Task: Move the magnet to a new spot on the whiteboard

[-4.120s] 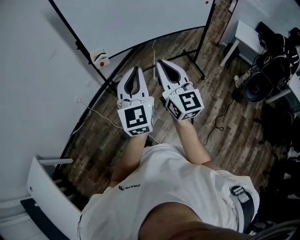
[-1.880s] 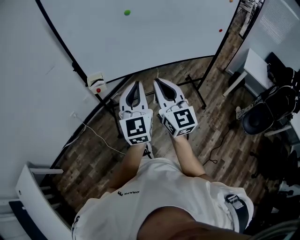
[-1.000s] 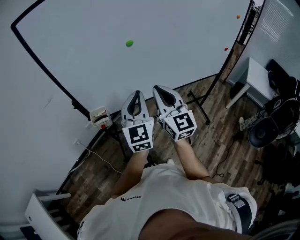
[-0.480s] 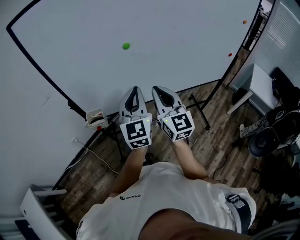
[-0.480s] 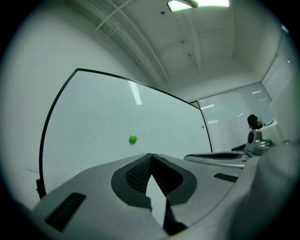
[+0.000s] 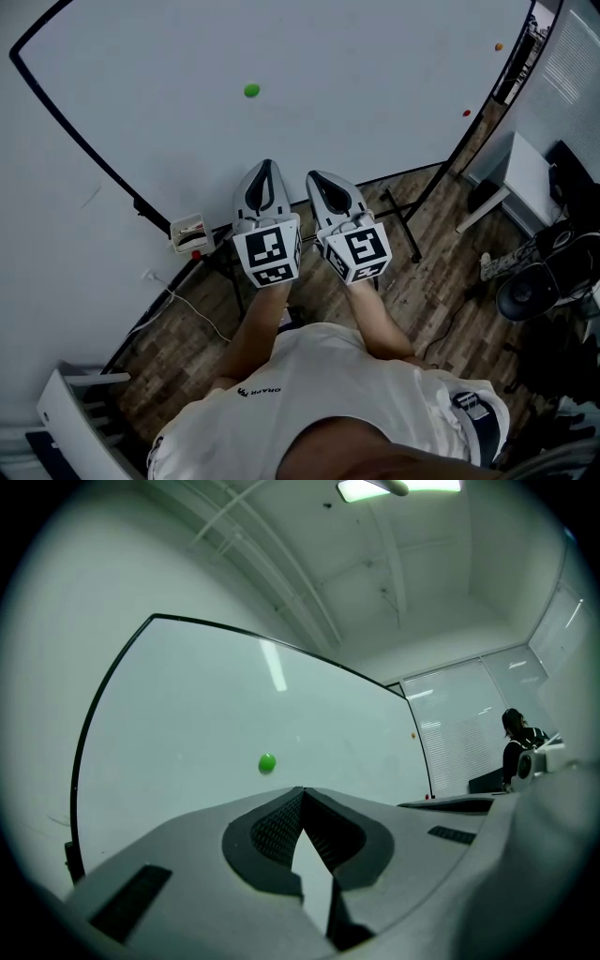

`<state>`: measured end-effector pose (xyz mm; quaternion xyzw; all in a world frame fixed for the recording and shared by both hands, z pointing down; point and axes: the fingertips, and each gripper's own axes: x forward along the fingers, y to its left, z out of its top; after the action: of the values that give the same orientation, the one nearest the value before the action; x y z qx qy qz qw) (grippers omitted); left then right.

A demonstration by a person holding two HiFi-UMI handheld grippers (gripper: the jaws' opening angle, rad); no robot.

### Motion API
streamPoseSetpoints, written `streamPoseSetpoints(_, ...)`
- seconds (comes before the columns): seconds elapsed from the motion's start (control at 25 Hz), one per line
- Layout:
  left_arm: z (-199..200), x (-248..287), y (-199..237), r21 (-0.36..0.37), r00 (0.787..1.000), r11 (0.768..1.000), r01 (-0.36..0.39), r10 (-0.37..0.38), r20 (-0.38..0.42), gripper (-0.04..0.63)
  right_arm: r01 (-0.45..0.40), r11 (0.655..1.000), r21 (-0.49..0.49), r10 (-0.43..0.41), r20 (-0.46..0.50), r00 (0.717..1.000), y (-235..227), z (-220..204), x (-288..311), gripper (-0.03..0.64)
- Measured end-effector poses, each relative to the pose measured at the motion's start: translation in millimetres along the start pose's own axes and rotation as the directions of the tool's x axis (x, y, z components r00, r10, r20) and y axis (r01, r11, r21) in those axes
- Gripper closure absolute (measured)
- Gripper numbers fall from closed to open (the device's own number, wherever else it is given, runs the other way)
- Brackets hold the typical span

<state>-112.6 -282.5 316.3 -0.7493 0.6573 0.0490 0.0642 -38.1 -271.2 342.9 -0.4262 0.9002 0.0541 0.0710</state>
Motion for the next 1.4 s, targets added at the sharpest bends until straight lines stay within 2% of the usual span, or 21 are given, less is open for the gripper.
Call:
streamPoseSetpoints(0.68,9,31,-4,0.033,0.998,0.998,0.056,-0.055,-0.024,0.592,-0.003,1.000,0.012,0.003,-0.008,1.000,-4,-1,-2,0.603)
streamPoseSetpoints(1.4,13,53,17,0.037,0.999,0.999,-0.012,0.013,-0.035,0.589,-0.008,1.000,-0.005,0.008,-0.010,1.000,-7,1,-2,0.603)
